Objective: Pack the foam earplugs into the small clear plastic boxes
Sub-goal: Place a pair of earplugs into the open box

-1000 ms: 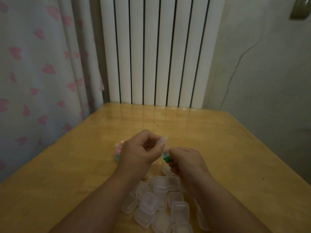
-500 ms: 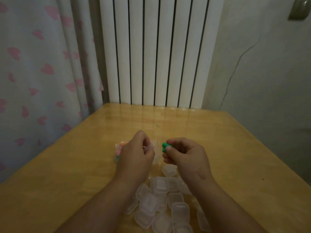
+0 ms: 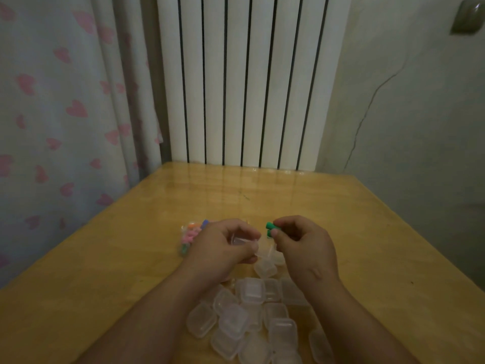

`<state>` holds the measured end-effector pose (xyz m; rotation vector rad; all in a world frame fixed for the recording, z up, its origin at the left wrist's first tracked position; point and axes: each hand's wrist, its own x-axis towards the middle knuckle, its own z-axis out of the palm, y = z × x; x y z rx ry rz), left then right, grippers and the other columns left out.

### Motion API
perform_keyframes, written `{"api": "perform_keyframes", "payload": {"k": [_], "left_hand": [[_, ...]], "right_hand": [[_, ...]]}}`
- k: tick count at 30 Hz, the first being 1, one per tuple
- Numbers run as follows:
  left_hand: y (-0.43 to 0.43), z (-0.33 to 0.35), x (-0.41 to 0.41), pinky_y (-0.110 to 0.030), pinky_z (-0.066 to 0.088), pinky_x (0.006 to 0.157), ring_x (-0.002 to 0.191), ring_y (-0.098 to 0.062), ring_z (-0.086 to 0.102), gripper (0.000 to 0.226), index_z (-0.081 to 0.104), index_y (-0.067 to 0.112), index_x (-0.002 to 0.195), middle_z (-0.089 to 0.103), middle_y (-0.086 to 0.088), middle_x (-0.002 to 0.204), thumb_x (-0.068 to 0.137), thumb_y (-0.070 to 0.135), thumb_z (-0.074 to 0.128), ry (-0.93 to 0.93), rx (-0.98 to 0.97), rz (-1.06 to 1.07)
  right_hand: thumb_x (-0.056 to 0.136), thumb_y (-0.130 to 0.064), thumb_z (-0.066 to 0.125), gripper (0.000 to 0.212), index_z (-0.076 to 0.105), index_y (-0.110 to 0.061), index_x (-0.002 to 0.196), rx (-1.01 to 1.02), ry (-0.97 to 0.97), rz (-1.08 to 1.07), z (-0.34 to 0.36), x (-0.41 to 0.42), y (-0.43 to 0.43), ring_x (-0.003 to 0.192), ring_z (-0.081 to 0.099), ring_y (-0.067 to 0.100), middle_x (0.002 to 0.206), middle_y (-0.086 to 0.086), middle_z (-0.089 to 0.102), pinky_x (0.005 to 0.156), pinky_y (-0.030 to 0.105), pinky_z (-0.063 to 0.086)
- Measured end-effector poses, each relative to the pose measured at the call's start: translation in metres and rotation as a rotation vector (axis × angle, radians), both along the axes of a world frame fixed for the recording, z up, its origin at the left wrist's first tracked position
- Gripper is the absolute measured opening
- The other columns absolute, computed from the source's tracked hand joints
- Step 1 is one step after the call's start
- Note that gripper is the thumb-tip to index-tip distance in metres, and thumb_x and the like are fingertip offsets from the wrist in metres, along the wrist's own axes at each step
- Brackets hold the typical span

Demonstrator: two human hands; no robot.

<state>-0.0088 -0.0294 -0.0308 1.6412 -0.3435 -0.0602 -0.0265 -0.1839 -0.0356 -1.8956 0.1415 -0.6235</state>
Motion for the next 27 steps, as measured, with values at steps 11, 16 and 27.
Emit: {"api": "perform_keyframes", "payload": {"k": [11, 16, 27], "left_hand": [[-0.001, -0.001, 0.004, -0.010, 0.049, 0.059, 0.070, 0.004, 0.063, 0.028, 0.072, 0.028, 0.090, 0.071, 0.012, 0.081, 0.074, 0.006, 0.081, -0.119, 0.120, 0.153], [-0.001, -0.003, 0.006, -0.034, 0.060, 0.081, 0.086, -0.011, 0.071, 0.030, 0.074, 0.025, 0.089, 0.074, 0.006, 0.087, 0.071, 0.003, 0.083, -0.070, 0.029, 0.150], [0.001, -0.006, 0.009, -0.049, 0.059, 0.085, 0.091, -0.026, 0.072, 0.032, 0.076, 0.024, 0.088, 0.074, -0.005, 0.094, 0.072, -0.004, 0.081, 0.015, -0.093, 0.114]], "right_hand": [[0.079, -0.015, 0.076, 0.021, 0.067, -0.033, 0.076, -0.084, -0.041, 0.077, 0.002, -0.004, 0.007, 0.065, 0.057, -0.001, 0.072, -0.011, 0.067, 0.059, 0.013, 0.041], [0.080, -0.021, 0.075, 0.022, 0.062, -0.037, 0.075, -0.220, -0.046, 0.066, 0.005, -0.007, 0.009, 0.066, 0.051, -0.009, 0.075, -0.018, 0.064, 0.056, 0.008, 0.034], [0.082, -0.029, 0.070, 0.012, 0.065, -0.039, 0.077, -0.276, -0.022, -0.001, 0.003, -0.005, 0.010, 0.079, 0.048, -0.010, 0.085, -0.014, 0.057, 0.062, 0.007, 0.034]]}}
